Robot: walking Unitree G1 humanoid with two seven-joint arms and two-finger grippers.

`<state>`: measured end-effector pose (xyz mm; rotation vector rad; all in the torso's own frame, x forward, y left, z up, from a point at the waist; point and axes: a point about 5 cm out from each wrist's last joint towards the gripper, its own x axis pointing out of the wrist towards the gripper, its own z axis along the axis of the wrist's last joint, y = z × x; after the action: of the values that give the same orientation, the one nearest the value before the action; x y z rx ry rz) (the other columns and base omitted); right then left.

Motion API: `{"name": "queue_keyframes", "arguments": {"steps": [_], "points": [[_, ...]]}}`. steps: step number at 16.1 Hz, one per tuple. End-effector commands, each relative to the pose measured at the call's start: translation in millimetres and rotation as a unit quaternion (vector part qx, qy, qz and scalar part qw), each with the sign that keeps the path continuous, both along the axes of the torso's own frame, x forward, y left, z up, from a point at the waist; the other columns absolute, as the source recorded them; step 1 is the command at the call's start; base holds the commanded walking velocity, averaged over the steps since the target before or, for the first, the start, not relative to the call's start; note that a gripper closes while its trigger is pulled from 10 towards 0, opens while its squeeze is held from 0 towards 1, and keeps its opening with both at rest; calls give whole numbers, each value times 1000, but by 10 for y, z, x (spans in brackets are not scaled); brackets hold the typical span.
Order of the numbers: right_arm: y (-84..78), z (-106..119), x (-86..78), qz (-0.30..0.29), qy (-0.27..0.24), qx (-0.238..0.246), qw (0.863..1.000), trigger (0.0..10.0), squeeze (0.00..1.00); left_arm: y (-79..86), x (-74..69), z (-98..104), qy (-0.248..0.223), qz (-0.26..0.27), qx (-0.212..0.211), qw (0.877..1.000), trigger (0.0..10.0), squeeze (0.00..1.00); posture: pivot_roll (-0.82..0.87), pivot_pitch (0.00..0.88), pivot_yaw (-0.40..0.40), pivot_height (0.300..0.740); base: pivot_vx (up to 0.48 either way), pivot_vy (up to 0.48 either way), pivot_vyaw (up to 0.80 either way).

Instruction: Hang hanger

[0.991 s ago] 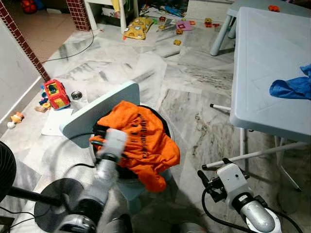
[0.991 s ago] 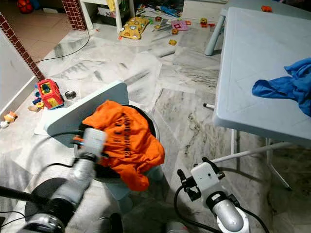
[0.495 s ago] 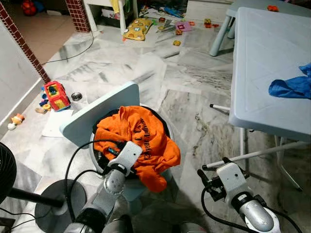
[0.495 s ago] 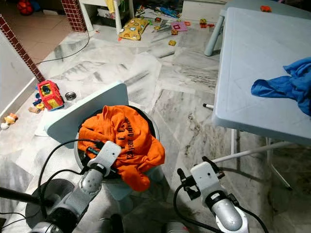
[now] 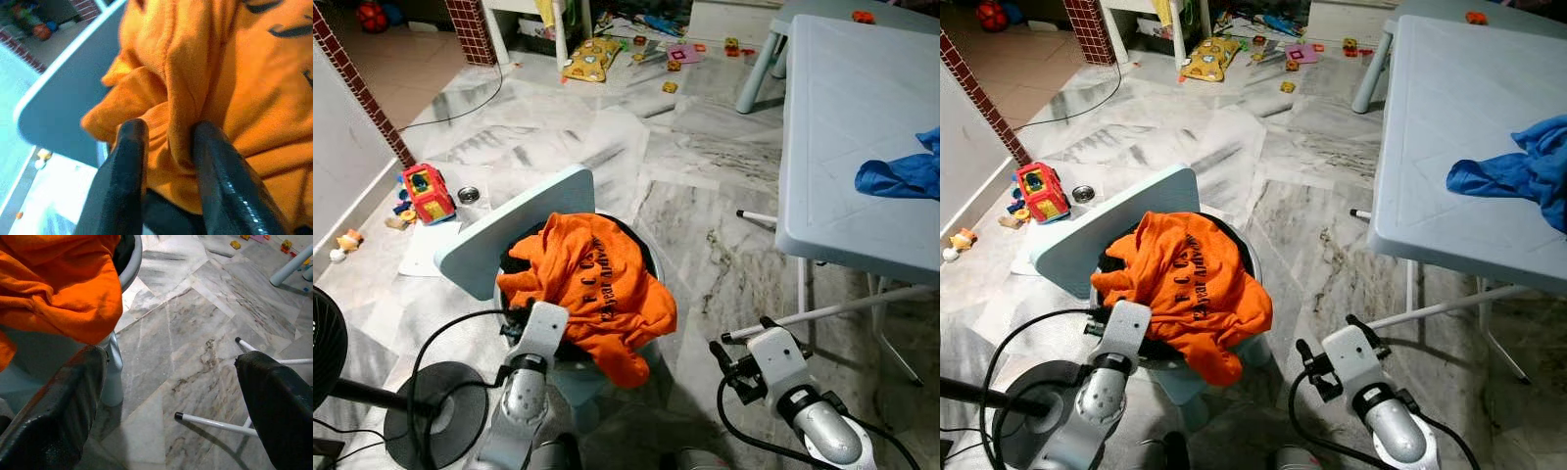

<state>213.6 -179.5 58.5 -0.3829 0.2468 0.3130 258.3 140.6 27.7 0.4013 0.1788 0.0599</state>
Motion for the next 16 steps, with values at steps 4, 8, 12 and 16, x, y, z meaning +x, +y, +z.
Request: {"name": "queue_keyframes", "arguments": {"steps": [4, 8, 12, 16], "points": [[1, -45, -5, 6, 8, -2, 1000, 10000, 0, 112, -6, 13, 9, 36, 1, 999, 10000, 1000, -248, 151, 3, 740, 0, 0, 0], [7, -43, 9, 8, 5, -4, 1000, 10000, 0, 183, 47, 22, 20, 30, 16, 999, 10000, 427, -249, 146, 7, 740, 0, 0, 0], [21, -53, 14, 11, 4, -4, 1000, 10000, 0, 143, 112, -31, 43, -13, 3, 999, 10000, 0, -246, 144, 4, 740, 0, 0, 0], [31, -51, 39, 13, 1, -5, 1000, 10000, 0, 115, 215, 43, 23, -24, -5, 999, 10000, 0, -248, 138, 4, 740, 0, 0, 0]]}}
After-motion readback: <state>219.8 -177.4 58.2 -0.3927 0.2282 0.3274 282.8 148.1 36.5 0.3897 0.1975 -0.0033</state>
